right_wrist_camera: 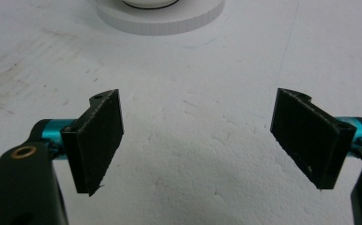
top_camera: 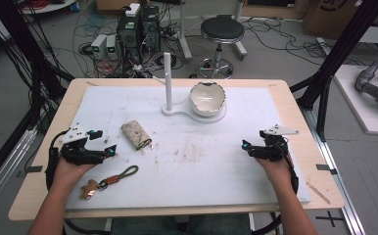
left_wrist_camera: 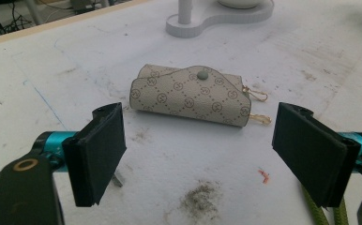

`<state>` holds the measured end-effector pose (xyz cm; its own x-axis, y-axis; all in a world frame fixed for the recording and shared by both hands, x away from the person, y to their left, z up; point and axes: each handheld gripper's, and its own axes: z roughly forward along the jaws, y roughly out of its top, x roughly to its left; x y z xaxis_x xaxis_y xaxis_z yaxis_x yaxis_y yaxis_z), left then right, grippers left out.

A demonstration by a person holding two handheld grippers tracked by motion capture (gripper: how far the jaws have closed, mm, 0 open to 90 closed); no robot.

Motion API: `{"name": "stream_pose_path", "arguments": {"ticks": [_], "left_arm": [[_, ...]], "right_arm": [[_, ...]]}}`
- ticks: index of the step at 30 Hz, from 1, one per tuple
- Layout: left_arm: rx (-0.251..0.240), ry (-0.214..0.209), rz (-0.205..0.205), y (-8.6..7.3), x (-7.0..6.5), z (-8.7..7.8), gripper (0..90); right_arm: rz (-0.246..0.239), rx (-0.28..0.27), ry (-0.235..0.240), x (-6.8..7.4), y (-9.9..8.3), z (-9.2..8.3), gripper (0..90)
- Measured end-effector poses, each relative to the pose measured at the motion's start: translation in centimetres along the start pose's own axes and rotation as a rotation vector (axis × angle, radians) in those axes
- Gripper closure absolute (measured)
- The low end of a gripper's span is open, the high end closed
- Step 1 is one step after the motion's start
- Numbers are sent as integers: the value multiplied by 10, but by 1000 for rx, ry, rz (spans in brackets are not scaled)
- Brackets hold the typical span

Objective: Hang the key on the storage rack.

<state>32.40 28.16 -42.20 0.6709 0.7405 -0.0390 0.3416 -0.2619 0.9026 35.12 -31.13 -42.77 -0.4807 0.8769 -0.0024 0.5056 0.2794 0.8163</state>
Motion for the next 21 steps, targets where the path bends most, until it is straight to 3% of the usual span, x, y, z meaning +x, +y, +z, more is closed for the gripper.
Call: {"name": "stream_pose_path", "arguments": {"ticks": [11, 21], "left_arm": [[-3, -5, 0, -1, -1, -2, 176], [-7, 16, -8, -8, -1, -18, 175]], "right_arm": [[-4, -8, 9, 6, 3, -3, 178], [-48, -7, 61, 29, 22, 11, 178]]}}
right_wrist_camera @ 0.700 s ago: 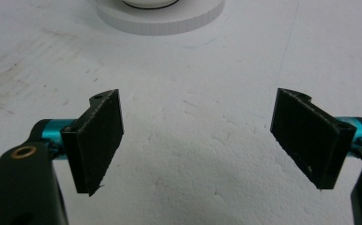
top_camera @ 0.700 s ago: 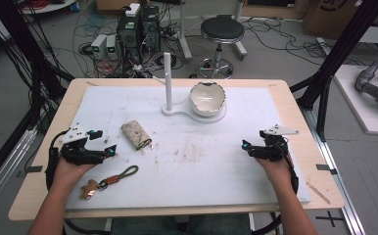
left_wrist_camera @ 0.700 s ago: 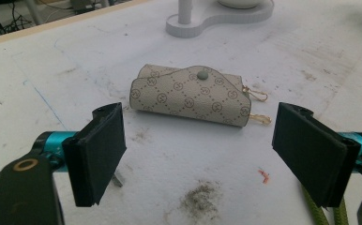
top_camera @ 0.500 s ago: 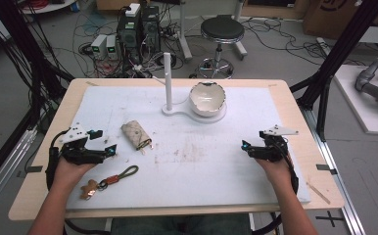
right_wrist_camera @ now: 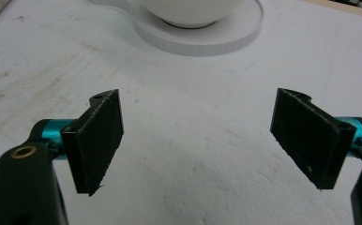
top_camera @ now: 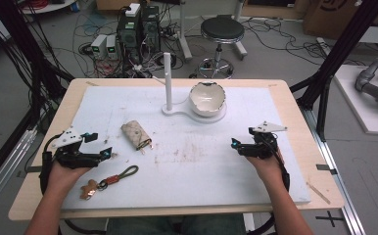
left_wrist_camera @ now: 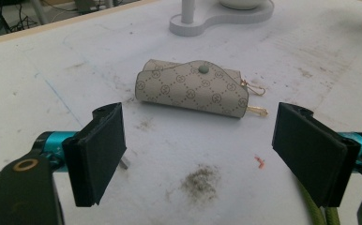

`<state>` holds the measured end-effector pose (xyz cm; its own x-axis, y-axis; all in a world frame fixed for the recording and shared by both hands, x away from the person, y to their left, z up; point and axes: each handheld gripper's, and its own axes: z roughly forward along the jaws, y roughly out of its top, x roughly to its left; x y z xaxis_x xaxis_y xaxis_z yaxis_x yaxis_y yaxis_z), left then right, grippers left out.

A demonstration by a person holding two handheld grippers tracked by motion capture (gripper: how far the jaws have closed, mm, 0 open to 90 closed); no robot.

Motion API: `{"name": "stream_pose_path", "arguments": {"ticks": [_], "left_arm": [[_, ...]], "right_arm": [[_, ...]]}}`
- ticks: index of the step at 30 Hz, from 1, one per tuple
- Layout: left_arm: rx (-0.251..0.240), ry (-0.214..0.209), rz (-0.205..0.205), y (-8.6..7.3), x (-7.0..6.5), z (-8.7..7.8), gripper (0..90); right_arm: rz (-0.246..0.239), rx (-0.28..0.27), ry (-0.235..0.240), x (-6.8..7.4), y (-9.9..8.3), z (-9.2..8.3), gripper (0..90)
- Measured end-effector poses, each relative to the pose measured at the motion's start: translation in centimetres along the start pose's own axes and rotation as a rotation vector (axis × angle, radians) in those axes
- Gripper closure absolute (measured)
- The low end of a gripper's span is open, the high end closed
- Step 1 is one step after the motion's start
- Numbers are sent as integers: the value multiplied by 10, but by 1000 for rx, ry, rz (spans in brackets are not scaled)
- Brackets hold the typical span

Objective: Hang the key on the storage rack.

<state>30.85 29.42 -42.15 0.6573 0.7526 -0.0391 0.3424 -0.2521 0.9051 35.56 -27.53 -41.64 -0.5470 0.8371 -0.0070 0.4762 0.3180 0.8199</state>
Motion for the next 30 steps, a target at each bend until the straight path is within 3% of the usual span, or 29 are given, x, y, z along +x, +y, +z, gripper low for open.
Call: {"name": "stream_pose_path", "arguments": {"ticks": [10, 17, 25, 30], "left_arm": [[0, 26, -7, -9, 0, -19, 176], [-3, 38, -12, -12, 0, -27, 176], [-10, 38, -12, -14, -2, -33, 176], [-7, 41, -12, -15, -2, -36, 176]], "right_arm": [[-54, -8, 75, 27, 26, 21, 178], [-99, 0, 134, 52, 47, 36, 178], [-116, -13, 197, 82, 72, 53, 178], [-155, 7, 233, 104, 84, 69, 177]]}}
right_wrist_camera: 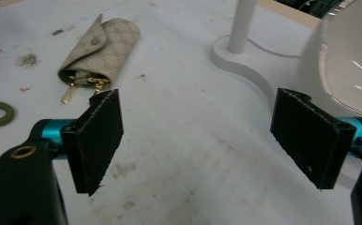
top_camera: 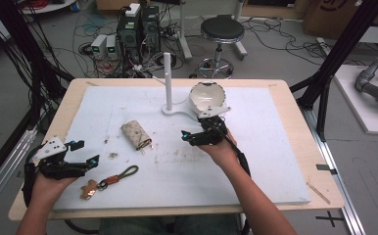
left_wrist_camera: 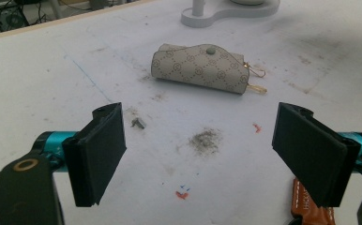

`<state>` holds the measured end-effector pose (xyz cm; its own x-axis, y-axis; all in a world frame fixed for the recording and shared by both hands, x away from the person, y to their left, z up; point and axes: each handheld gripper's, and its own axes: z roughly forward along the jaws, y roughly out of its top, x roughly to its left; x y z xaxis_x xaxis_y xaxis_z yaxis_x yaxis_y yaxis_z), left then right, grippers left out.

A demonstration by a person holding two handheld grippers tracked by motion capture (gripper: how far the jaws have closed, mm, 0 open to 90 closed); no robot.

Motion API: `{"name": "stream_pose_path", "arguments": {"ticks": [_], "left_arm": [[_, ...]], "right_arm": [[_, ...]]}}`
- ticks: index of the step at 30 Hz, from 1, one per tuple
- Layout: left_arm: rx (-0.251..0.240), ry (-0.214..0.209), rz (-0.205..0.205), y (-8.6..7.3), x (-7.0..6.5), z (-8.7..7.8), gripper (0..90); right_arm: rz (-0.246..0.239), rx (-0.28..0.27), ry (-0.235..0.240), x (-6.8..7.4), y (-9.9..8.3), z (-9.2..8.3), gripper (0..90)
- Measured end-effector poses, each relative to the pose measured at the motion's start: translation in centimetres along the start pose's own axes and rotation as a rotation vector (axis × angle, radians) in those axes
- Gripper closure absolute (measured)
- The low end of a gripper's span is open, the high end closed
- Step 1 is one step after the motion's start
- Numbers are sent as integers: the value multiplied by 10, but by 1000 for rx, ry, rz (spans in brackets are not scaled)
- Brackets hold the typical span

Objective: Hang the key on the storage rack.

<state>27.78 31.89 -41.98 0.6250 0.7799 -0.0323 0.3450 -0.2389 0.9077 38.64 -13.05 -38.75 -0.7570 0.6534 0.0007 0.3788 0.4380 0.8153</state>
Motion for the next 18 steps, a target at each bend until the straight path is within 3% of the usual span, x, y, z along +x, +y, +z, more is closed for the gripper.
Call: {"name": "stream_pose_path", "arguments": {"ticks": [18], "left_arm": [[-1, 10, -3, -2, 2, -6, 176]], "right_arm": [[-47, 23, 86, 38, 30, 50, 177]]}}
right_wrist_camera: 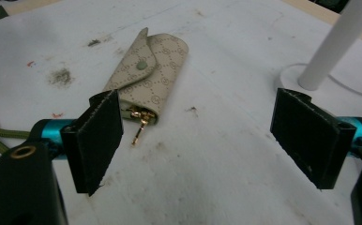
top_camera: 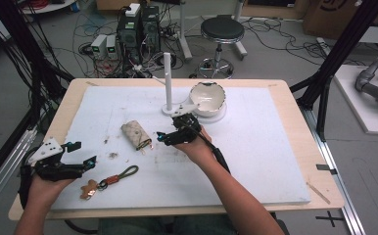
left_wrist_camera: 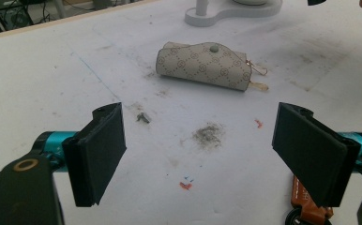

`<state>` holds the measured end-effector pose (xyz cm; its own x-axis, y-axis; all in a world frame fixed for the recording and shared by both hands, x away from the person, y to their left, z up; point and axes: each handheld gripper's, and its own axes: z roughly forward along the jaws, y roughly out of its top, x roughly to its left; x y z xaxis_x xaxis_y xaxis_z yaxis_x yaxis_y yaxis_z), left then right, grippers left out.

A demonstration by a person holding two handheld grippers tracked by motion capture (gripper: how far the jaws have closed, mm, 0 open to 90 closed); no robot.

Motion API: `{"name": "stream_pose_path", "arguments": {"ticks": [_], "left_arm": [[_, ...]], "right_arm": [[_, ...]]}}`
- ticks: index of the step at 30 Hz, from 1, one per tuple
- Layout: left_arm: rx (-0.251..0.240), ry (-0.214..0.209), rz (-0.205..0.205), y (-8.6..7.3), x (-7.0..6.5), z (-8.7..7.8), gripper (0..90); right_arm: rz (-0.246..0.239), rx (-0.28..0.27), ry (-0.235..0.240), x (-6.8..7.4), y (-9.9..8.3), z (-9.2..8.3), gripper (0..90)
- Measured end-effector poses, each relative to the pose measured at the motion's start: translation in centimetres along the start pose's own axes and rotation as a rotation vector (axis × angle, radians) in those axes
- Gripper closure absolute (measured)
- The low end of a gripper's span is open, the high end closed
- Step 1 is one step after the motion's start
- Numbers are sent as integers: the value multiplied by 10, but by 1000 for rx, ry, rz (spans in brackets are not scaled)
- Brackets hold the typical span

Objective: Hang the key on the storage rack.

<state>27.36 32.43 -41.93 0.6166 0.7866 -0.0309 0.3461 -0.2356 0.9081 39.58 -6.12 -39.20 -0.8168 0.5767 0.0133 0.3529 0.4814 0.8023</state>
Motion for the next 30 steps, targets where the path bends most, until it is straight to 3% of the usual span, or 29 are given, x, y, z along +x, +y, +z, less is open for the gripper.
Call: {"name": "stream_pose_path", "arguments": {"ticks": [16, 30], "left_arm": [[-4, 2, -4, 0, 1, 0, 176], [-5, 6, -10, -1, 2, -1, 176]], "right_arm": [[-3, 35, 35, 27, 7, 48, 177], [13, 85, 31, 39, 6, 86, 177]]}}
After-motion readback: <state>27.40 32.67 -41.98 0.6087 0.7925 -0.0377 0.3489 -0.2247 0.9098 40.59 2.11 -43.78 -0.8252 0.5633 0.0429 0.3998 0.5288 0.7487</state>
